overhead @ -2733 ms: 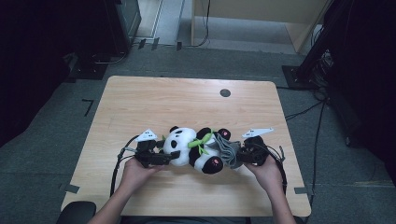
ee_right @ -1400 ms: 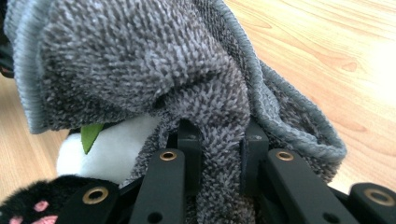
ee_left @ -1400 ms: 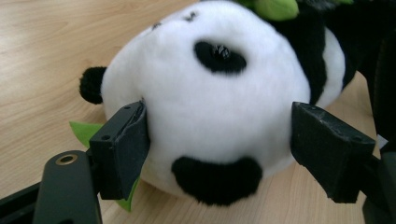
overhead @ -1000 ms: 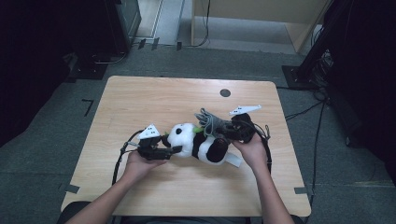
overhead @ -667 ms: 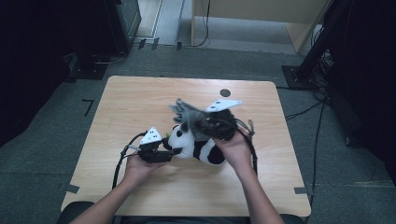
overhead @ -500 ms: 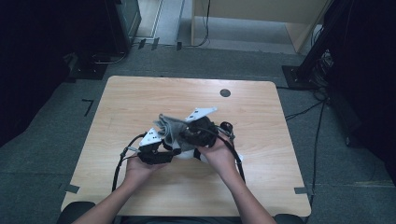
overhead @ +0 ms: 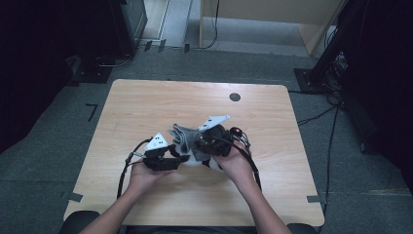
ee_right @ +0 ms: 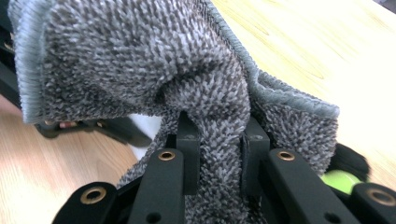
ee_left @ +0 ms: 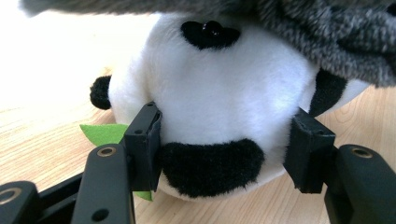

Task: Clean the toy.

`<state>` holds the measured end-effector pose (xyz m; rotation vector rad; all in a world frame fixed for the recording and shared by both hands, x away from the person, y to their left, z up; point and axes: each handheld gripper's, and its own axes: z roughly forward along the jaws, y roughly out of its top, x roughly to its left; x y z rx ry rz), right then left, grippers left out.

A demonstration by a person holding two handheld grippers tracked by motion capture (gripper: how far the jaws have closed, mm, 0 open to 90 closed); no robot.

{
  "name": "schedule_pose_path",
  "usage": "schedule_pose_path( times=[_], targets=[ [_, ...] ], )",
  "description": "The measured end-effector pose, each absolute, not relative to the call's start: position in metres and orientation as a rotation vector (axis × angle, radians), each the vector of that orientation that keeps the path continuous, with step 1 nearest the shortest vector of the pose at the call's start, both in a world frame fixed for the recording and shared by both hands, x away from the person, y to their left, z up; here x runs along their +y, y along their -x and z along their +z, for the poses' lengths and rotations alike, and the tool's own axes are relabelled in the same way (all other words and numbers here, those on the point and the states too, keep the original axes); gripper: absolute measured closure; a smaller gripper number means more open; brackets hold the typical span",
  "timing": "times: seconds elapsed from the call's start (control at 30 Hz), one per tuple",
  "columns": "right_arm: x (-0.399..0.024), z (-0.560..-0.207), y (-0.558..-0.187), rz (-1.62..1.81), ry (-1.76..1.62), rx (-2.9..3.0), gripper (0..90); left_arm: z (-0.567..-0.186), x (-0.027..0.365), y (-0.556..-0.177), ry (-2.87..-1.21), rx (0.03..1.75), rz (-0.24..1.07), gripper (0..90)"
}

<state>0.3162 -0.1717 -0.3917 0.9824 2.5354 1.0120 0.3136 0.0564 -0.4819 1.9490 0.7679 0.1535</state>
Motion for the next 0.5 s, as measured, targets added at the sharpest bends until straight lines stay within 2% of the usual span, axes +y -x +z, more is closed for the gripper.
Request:
schedule_pose_path(
  times=[0.27, 0.5],
  targets=[
    [-0.211, -0.384, -0.313, 0.898, -1.049, 2.452, 76.6, -0.481, 0.057, -0.314, -1.958, 0.774, 0.145, 39.5],
    [-0.241, -0.391, -0.324, 0.990, -1.174, 2.415, 76.6, -0.482, 0.056, -0.313, -1.959, 0.765, 0.158, 39.2]
  ],
)
